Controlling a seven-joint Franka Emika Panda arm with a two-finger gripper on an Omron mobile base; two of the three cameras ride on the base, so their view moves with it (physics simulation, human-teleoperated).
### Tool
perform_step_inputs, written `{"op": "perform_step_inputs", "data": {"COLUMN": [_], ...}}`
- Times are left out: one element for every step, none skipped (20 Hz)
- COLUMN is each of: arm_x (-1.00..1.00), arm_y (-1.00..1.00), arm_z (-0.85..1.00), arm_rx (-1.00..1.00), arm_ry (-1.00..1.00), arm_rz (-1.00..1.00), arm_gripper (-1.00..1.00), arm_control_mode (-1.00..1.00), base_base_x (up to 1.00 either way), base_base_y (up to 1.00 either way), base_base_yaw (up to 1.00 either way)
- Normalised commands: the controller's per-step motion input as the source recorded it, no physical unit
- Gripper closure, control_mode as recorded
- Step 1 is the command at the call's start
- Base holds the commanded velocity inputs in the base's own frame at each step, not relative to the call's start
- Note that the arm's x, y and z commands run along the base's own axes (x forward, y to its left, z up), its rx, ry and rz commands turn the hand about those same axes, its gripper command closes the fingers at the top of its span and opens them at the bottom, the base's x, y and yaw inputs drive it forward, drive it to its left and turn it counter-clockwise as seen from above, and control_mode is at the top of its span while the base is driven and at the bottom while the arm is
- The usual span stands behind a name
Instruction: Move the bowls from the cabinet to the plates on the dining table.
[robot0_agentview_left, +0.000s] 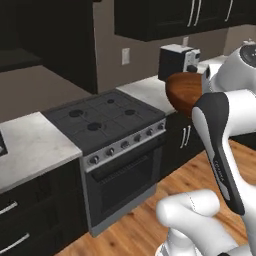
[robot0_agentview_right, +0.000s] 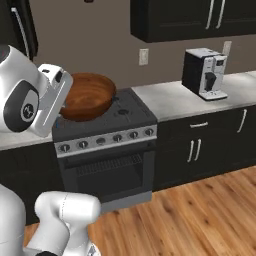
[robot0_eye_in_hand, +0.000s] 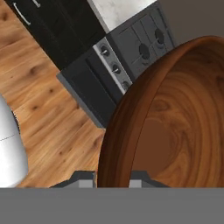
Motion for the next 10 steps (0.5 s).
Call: {"op": "perform_step_inputs", "data": {"arm_x": [0.0, 0.0, 0.0, 0.0, 0.0, 0.0, 0.0, 0.0, 0.0, 0.0], "arm_y": [0.0, 0.0, 0.0, 0.0, 0.0, 0.0, 0.0, 0.0, 0.0, 0.0], "arm_z": [0.0, 0.0, 0.0, 0.0, 0.0, 0.0, 0.0, 0.0, 0.0, 0.0], "arm_rx": [0.0, 0.0, 0.0, 0.0, 0.0, 0.0, 0.0, 0.0, 0.0, 0.0], "arm_ry": [0.0, 0.0, 0.0, 0.0, 0.0, 0.0, 0.0, 0.0, 0.0, 0.0], "arm_rz": [0.0, 0.0, 0.0, 0.0, 0.0, 0.0, 0.0, 0.0, 0.0, 0.0], "arm_gripper": [1.0, 1.0, 1.0, 1.0, 1.0, 1.0, 1.0, 1.0, 1.0, 1.0], "arm_control_mode": [1.0, 1.0, 1.0, 1.0, 1.0, 1.0, 1.0, 1.0, 1.0, 1.0], "base_base_x": [0.0, 0.0, 0.0, 0.0, 0.0, 0.0, 0.0, 0.0, 0.0, 0.0], "base_base_y": [-0.46, -0.46, -0.46, -0.46, -0.46, -0.46, -0.45, -0.45, -0.45, -0.45], "base_base_yaw": [-0.37, -0.37, -0.37, -0.37, -0.37, -0.38, -0.38, -0.38, -0.38, -0.38]}}
